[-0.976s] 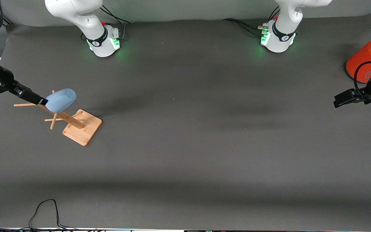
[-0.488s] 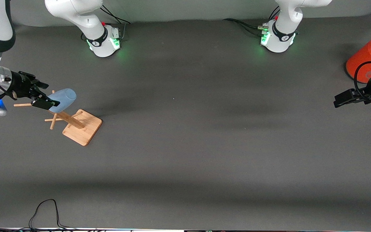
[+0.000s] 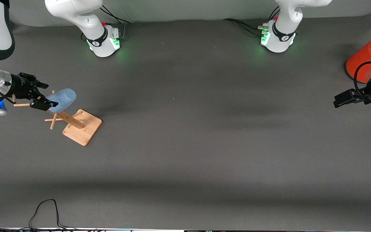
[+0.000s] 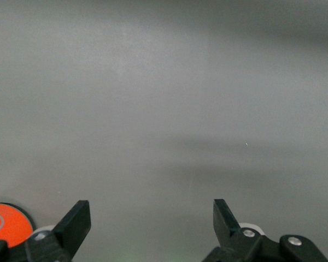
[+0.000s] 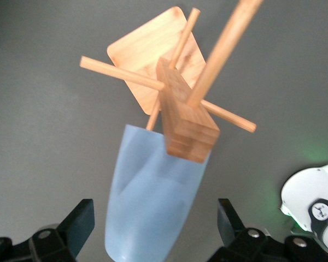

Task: Rotate and upright cup with both arms
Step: 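Close the right gripper on the blue cup's base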

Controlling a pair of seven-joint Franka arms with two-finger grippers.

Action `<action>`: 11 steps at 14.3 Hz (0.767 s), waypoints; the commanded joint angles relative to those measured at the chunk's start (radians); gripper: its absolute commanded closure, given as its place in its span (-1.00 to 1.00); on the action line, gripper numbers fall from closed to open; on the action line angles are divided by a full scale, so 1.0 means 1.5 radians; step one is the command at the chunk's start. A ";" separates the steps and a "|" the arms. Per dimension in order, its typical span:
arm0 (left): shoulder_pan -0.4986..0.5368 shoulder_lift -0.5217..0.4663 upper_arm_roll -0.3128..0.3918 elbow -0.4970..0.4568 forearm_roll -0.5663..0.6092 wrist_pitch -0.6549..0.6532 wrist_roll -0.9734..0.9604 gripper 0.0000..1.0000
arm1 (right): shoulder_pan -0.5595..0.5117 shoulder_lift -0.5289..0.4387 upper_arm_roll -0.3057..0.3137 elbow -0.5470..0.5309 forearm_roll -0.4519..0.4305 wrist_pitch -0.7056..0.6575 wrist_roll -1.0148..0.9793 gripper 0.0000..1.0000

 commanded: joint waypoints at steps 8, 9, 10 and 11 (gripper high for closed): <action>-0.004 -0.007 0.004 -0.005 -0.007 -0.006 0.010 -1.00 | 0.003 -0.005 -0.001 -0.082 0.040 0.068 0.020 -1.00; -0.005 -0.007 0.004 -0.004 -0.007 -0.006 0.010 -1.00 | 0.003 -0.004 -0.001 -0.082 0.040 0.069 0.020 -1.00; -0.005 -0.007 0.004 -0.005 -0.007 -0.004 0.010 -1.00 | 0.003 -0.004 -0.001 -0.082 0.040 0.070 0.020 -1.00; -0.005 -0.006 0.004 -0.004 -0.007 -0.003 0.010 -1.00 | 0.003 -0.003 -0.001 -0.082 0.041 0.070 0.020 -1.00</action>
